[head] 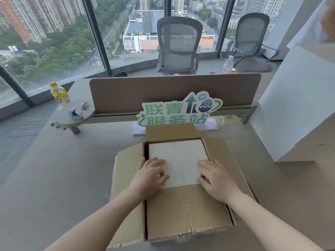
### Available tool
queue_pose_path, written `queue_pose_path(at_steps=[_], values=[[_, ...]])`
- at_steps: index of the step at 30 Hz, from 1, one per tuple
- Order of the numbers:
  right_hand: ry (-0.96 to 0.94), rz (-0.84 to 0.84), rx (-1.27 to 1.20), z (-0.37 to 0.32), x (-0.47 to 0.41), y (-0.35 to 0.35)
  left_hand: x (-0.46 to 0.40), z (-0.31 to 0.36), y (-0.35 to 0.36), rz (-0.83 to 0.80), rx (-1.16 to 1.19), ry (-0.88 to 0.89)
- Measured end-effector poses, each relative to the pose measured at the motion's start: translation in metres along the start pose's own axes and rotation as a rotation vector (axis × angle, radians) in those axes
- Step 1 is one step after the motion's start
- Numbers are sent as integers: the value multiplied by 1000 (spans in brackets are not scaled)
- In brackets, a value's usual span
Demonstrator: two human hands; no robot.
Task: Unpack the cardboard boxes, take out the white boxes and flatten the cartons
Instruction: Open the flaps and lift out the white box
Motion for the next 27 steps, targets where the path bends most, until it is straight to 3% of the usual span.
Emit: queue_pose_path(at_steps=[2,5,11,13,17,20,23,27], values=[[4,-21,-7,-4,8,-1,19,11,4,-39,-35,-5],[-16,4,-73,-17,17,-19,42,25,-7,36,-25,-46],[41,71,-353,-31,48,-70,74,45,-46,91,324,-233],[49,-8,-521,-37,64,-82,91,49,-51,16,436,-278],[15,-402,-782,-53,101,-75,137,59,-33,-310,449,-361],[-63,-449,-509,-51,117,-57,167,58,-4,-374,146,-364],[-143,-425,-69,-39,123,-23,176,50,16,-213,-146,-392],[-113,-292,116,-26,124,8,174,35,44,-49,-283,-374]])
Point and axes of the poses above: each hand's wrist, its own x-axis away from the middle knuckle, its own y-axis out of the palm, z = x × y, the point moved 6 cm from there along -x, towards the middle knuckle, and after that the axes turned 6 degrees about -y, right-handed, at the moved point
